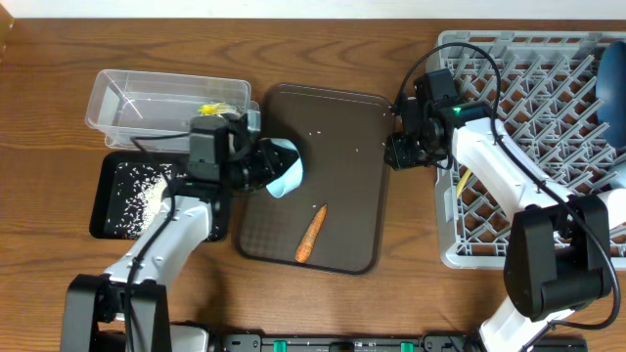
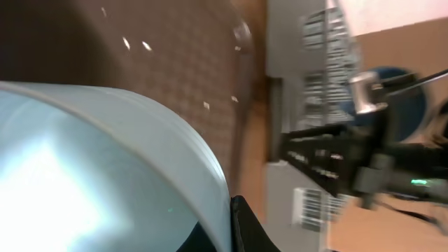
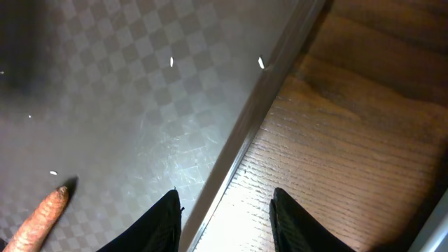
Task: Sort waste into correct bins and load items into the dishwasher rack
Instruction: 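Carry the emptied bowl with left gripper back onto the brown tray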
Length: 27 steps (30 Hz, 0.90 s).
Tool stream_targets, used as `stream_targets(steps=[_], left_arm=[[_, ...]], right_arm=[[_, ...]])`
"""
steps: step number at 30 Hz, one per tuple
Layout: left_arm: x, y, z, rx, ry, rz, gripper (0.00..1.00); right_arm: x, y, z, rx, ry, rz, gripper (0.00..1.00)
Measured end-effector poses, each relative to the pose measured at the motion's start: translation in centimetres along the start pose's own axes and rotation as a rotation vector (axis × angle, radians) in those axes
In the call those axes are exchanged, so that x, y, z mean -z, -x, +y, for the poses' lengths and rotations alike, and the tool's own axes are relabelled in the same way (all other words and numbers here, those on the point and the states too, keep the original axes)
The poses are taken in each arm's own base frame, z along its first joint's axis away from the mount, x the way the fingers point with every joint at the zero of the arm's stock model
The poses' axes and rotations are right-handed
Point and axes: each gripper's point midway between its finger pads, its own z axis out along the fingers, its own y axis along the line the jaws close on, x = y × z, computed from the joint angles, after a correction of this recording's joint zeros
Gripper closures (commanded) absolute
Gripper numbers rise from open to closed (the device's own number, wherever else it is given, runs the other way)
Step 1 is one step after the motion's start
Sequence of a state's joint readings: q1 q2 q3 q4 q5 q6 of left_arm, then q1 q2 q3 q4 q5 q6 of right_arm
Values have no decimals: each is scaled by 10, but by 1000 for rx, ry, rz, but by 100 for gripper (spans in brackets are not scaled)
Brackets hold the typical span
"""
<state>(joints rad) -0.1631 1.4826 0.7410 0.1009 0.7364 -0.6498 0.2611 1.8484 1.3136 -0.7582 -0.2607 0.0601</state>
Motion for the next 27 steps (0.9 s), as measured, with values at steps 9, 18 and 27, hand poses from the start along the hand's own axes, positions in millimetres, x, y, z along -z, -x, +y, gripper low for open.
stream_targets(steps=[9,18,27], left_arm=[[-22,11,-9,-287,175,-160,94],[-44,9,-17,-385,222,-225,92],[-62,-2,-12,-414,234,-202,73]], right_arm=[[0,5,0,5,1,-20,60],[0,7,0,7,1,-27,60],[0,9,1,10,2,-38,59]])
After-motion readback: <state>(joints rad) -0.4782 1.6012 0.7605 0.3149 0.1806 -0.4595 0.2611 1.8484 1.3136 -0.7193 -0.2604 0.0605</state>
